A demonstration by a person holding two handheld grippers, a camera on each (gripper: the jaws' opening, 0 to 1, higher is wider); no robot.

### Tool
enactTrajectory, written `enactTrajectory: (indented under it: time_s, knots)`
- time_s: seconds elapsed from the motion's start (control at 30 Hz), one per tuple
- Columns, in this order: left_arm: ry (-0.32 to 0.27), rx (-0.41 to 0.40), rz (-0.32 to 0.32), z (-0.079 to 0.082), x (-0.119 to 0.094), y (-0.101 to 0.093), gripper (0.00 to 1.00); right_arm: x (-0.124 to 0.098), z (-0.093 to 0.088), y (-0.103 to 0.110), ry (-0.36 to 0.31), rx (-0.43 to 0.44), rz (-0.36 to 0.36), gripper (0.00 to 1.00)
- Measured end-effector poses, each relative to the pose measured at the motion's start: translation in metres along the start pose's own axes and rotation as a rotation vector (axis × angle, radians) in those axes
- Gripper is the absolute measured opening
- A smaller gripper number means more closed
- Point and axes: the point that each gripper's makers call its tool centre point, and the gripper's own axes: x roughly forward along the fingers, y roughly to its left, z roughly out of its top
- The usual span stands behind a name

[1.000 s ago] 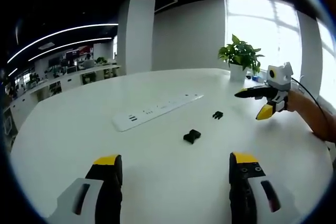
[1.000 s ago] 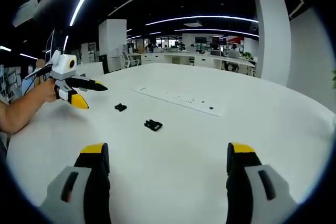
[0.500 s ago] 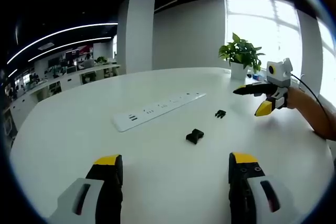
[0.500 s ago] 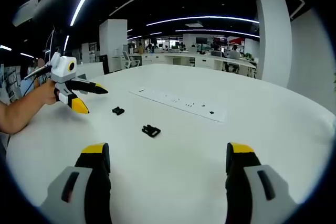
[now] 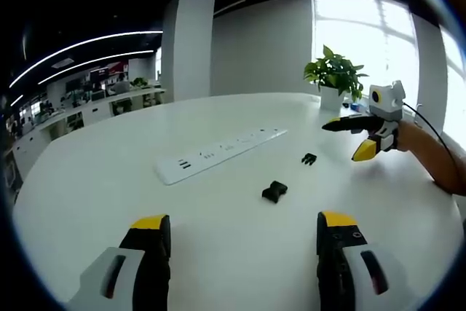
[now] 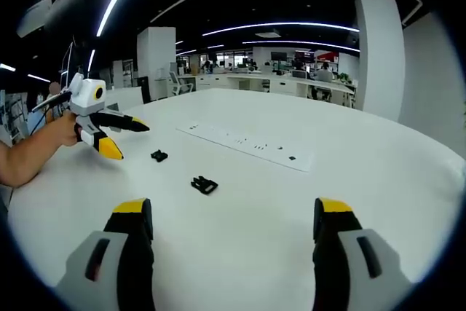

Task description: Snap the two parts of the plastic buckle together until the buckle closes and remains connected.

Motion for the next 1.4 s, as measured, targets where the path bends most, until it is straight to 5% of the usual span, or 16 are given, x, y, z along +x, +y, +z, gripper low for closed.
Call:
enactTrajectory:
  time_s: [1.4]
  knots:
    - [0.005,0.019,-0.033,0.009,0.024,0.010,0.78,0.025,0.002,-0.015,0.010,-0.039,0.011,0.91]
